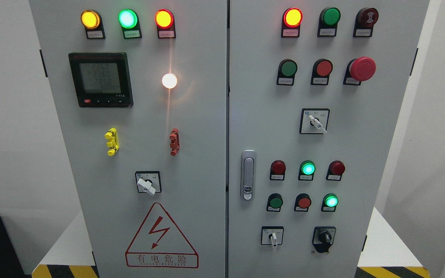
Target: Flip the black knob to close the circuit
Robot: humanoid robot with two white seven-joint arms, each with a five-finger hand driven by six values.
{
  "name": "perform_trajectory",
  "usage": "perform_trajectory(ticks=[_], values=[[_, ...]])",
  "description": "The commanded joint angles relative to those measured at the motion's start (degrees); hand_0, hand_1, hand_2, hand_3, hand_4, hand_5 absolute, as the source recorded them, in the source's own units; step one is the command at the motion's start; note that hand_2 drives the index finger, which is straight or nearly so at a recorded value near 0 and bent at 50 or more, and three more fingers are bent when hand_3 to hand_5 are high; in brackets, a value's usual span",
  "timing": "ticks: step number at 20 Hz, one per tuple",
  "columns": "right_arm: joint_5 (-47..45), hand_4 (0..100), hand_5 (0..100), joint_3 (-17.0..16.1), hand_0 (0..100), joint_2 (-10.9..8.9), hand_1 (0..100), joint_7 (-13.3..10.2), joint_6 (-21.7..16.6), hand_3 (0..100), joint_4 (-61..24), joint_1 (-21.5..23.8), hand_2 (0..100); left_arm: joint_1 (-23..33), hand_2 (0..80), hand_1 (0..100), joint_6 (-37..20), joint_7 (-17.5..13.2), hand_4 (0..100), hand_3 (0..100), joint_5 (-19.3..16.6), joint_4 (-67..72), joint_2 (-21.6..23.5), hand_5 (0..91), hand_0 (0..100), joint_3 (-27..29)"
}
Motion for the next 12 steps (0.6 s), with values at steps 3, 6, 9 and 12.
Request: perform_trajectory(ticks=[3,6,9,12], values=[[-0.20,0,0,-1.23,0,-0.74,13,-3.26,1.01,0,9.86,-4.13,0,0.00,0.0,56,-0.01,0.03,0,0,0.00,0.00,0.00,0.0,12,0.00],[-0.29,0,0,-1.76,0,-0.48,11,-3.45,3.03,0,9.77,-4.21,0,0.00,0.0,56,-0.01,0.03,0,0,0.00,0.00,0.00,0.0,12,0.00],[-0.20,0,0,-1.59,0,-0.22,10,-3.45,4.18,0,10.03,-4.21,0,0.00,0.0,56,-0.01,0.03,0,0,0.00,0.00,0.00,0.0,12,0.00],[-0.20,0,0,-1.58,0,-0.04,9,-3.27,3.92,0,9.86,-4.21,0,0.00,0.0,56,-0.01,0.03,0,0,0.00,0.00,0.00,0.0,12,0.00]])
